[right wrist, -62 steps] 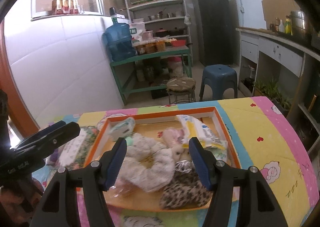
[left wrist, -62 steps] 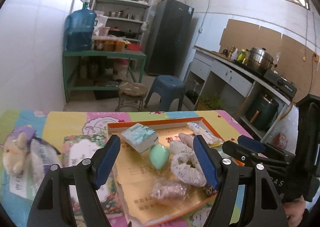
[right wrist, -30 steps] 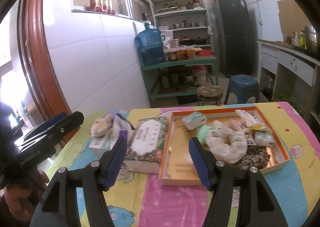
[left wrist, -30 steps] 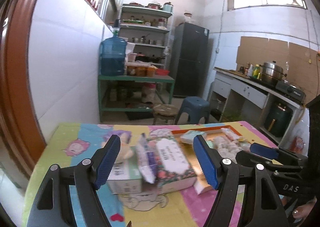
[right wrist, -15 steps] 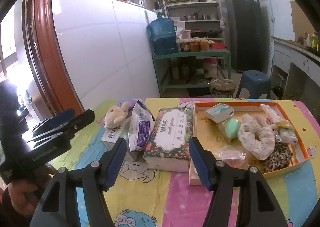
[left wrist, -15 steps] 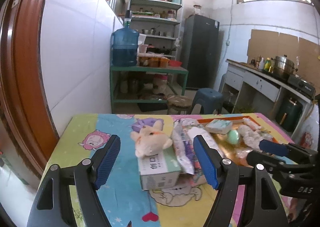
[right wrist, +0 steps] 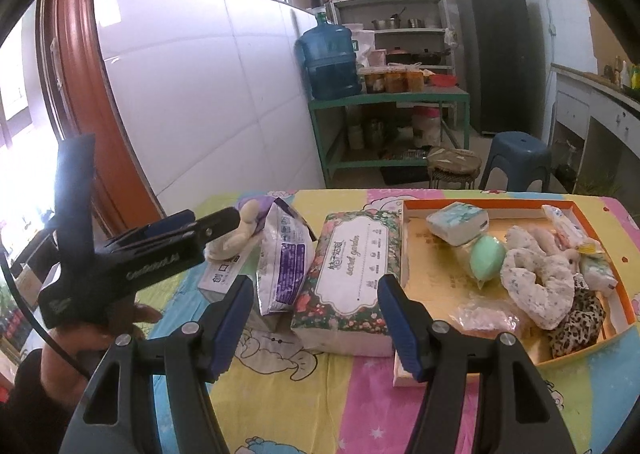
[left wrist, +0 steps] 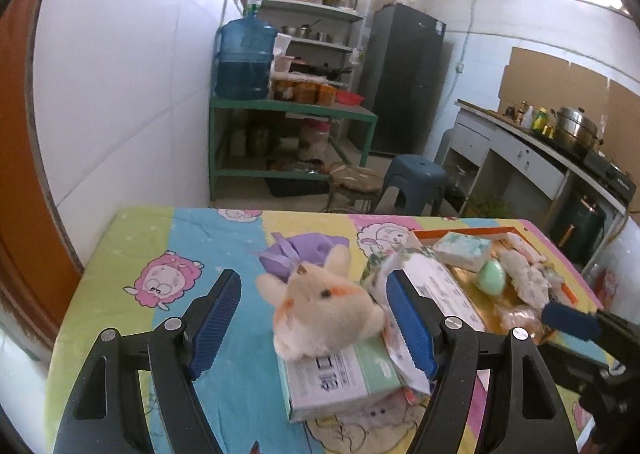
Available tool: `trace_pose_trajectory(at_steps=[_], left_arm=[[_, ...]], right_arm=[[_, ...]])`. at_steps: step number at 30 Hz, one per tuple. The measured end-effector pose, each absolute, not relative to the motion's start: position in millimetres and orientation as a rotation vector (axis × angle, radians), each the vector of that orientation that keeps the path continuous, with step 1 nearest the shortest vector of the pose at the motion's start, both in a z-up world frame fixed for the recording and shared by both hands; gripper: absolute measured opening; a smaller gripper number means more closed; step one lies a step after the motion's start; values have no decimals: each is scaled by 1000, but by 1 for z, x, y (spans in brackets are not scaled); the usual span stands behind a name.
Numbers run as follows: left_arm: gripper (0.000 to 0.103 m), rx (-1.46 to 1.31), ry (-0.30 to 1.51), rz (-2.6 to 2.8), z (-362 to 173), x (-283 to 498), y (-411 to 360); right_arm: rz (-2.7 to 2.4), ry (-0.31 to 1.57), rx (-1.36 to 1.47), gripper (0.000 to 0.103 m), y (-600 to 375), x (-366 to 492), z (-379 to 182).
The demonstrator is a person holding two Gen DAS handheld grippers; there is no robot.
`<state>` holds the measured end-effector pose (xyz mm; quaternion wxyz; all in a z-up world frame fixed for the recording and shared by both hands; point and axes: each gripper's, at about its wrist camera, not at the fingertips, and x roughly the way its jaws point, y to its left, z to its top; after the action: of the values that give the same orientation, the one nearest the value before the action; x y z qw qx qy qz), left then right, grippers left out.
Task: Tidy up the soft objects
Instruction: 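Grasp the plush bunny with the left tool while the right tool grasps the white-purple wipes pack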
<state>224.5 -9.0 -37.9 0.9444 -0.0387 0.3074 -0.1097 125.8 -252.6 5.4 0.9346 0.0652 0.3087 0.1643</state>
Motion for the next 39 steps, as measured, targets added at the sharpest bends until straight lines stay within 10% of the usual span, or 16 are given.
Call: trace_pose_trajectory(at_steps=[11,15,39], left_arm=[[76,-109,739,-249,-68,245,-9],[47,-131,713,-276,-71,241,-8],[43,-144,505,-174,-62,211,41]], right_arm=[[374,671,140,64,-237,144,-8],[383,674,146,64,-234,149,-10],[417,710,123,62,-182,231,-23]])
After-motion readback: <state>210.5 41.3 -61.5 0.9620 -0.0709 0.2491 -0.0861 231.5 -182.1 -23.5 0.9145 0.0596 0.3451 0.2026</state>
